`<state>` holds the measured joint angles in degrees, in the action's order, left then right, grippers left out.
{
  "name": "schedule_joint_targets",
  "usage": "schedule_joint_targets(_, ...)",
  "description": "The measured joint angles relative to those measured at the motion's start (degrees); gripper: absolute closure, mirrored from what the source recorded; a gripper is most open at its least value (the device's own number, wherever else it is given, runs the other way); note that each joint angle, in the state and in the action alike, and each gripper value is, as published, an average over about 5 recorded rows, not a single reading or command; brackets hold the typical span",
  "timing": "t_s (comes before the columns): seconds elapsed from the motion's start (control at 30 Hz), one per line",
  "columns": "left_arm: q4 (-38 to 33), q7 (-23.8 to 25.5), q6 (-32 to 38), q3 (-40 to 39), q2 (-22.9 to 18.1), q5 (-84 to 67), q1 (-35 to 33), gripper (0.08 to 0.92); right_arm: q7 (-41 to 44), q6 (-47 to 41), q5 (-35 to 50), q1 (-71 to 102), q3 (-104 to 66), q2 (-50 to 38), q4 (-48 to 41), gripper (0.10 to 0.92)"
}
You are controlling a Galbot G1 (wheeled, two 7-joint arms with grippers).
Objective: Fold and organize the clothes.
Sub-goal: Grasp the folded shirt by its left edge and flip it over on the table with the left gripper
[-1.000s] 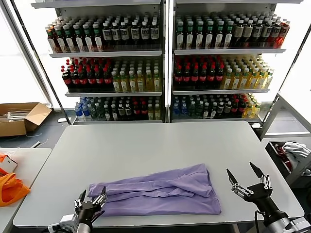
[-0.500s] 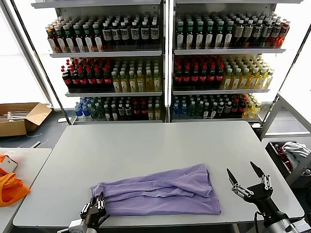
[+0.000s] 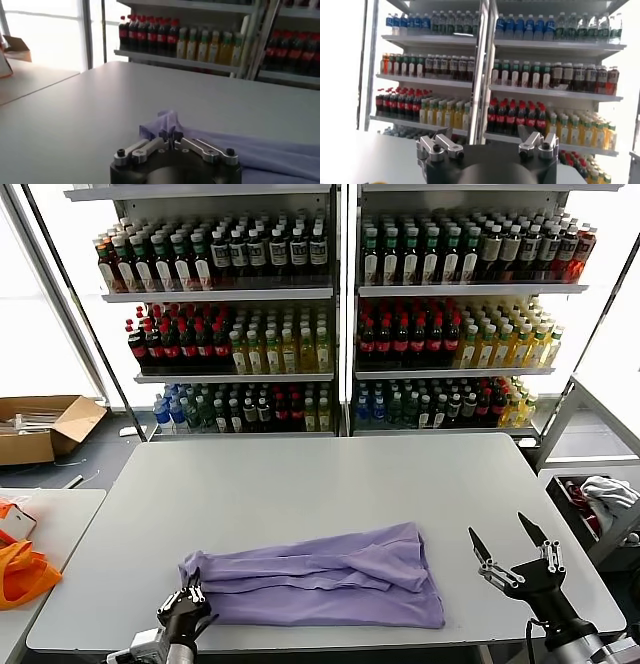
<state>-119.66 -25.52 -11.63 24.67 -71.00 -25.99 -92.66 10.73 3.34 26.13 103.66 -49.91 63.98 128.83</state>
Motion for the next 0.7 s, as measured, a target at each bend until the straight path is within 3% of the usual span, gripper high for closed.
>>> schedule_joint_targets(0.2, 1.09, 6.25, -0.29, 8.1, 4.85, -2.48, -0.03, 0.897, -0.05, 0.0, 0.29, 0.28, -0.14, -0.08, 0.69, 0.203)
schedule_joint_targets(0.5, 7.4, 18.11, -0.82, 23.21, 16.46, -6.33, 0.16, 0.897, -0.08, -0.12, 0.48, 0.04, 0.24, -0.12, 1.5, 0.203)
schedule_joint_targets(0.7, 7.1, 21.42, -3.14, 27.5, 21.98, -10.6, 1.26, 0.897, -0.04, -0.16, 0.74, 0.47, -0.09, 0.09, 2.03, 0.203)
